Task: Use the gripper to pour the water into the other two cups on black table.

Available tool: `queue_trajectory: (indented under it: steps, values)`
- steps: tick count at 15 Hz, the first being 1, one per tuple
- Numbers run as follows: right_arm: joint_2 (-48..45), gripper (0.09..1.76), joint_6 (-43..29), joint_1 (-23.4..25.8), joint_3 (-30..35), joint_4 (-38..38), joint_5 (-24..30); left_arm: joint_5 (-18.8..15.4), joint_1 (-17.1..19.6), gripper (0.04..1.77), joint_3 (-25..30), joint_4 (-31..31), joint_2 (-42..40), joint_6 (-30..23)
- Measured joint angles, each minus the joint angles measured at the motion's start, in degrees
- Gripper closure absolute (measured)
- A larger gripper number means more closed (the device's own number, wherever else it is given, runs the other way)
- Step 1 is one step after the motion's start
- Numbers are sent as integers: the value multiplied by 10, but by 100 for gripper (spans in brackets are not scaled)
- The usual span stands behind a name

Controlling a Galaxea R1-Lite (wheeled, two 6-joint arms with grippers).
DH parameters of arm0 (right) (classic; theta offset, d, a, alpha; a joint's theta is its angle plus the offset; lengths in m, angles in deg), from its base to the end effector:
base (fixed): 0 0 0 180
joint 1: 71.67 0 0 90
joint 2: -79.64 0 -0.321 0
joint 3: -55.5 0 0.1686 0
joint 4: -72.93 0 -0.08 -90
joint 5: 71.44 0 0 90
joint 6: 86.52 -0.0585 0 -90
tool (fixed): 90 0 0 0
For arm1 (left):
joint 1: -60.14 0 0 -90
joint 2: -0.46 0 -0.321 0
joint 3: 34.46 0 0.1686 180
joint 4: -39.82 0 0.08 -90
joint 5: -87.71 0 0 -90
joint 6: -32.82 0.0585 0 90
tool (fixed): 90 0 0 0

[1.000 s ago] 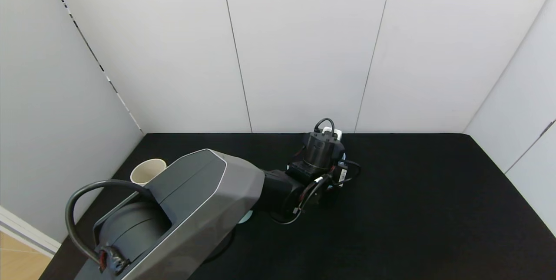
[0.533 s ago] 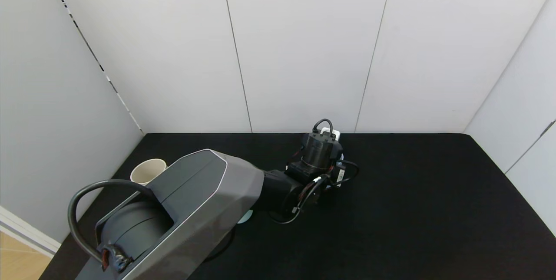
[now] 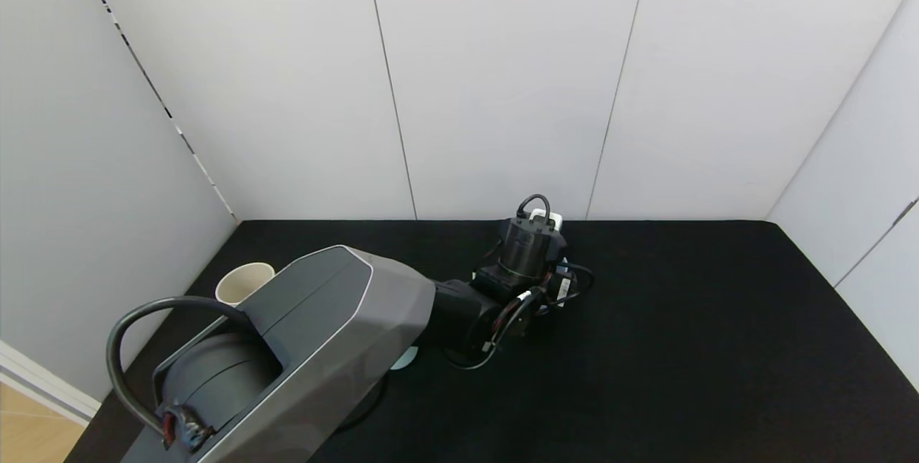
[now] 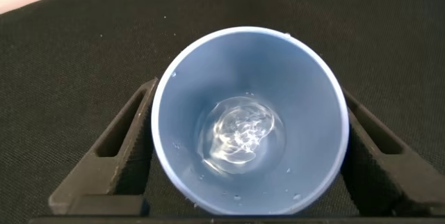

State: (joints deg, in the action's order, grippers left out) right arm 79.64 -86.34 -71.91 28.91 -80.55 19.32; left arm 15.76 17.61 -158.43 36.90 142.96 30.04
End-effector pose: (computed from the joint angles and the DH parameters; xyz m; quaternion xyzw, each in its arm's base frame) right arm -0.0317 0.0006 0.0756 -0.0016 -0.0006 0.0087 1.0000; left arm 0.4107 -0.3522 0.0922 0.0705 0.1657 -0.2043 0.9622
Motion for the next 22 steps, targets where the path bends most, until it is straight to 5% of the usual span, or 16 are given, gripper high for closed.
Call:
queue_trajectory:
  steps: [10,22]
  values:
    - [0,14,0,0,0,0,0,-5,28,13,47,-7,-98,2]
    - [0,14,0,0,0,0,0,0,57,11,212,-65,-349,15]
